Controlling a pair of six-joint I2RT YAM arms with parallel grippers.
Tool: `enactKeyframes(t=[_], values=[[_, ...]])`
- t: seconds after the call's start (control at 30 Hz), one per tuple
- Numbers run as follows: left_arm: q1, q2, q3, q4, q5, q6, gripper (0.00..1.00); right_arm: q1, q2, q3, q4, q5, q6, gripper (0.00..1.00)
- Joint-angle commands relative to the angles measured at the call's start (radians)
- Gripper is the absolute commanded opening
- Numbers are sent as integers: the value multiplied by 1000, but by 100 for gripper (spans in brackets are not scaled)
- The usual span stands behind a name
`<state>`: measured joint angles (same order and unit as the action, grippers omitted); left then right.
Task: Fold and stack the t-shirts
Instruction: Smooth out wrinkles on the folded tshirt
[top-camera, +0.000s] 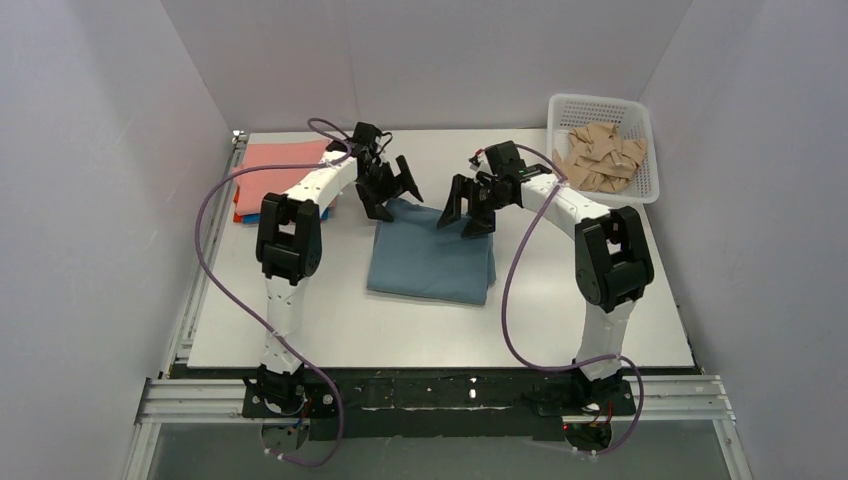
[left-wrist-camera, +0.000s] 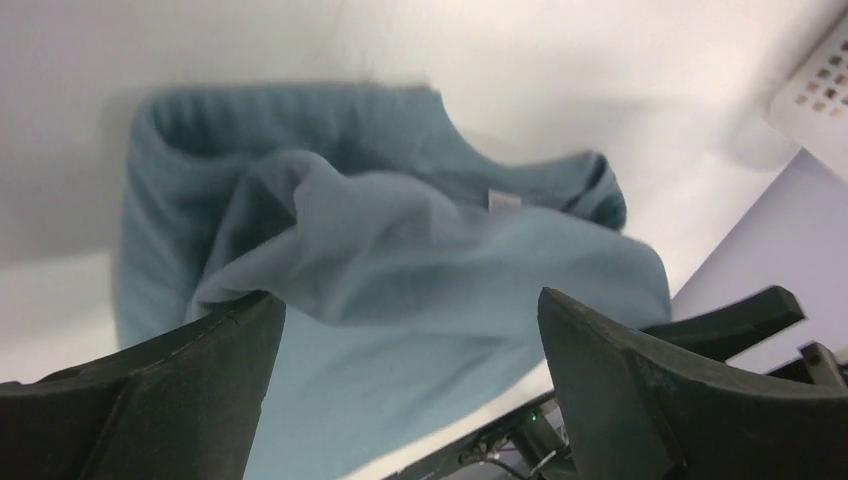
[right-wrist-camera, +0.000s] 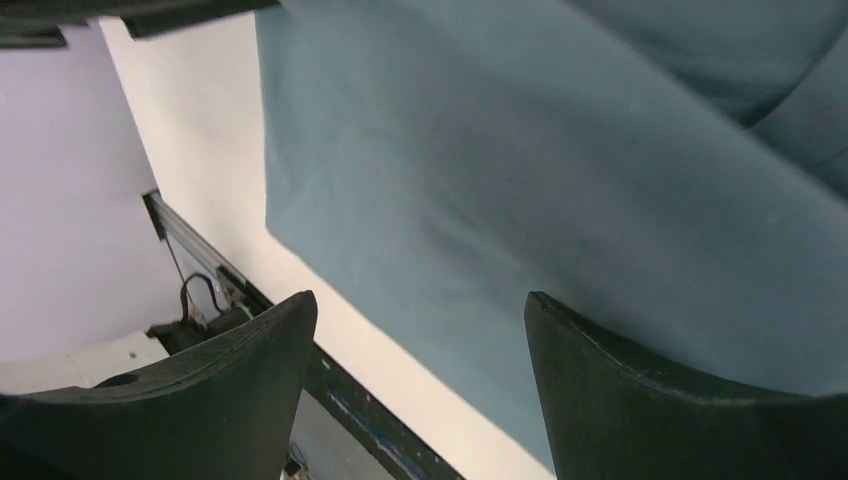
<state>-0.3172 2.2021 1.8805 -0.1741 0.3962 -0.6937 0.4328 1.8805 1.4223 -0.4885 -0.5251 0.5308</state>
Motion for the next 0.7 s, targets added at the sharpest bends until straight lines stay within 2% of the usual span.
enactKeyframes(t=[0.0,0.1,0.27,0.5,0.67], values=[[5,99,86,-45,44,-24,98,-57,56,104,72,27,39,83],[5,150,127,-61,28,-27,98,-109,87,86,131,5,110,83],[5,195,122,-74,-8,-29,98,-185,196,48,230,-168,281,82],[5,151,-26,-66,-65,-37,98,-186,299,13,109,-50,299,82],[6,56,-140,-85,-145,0,98,-196,265,10,65,21,283,82]])
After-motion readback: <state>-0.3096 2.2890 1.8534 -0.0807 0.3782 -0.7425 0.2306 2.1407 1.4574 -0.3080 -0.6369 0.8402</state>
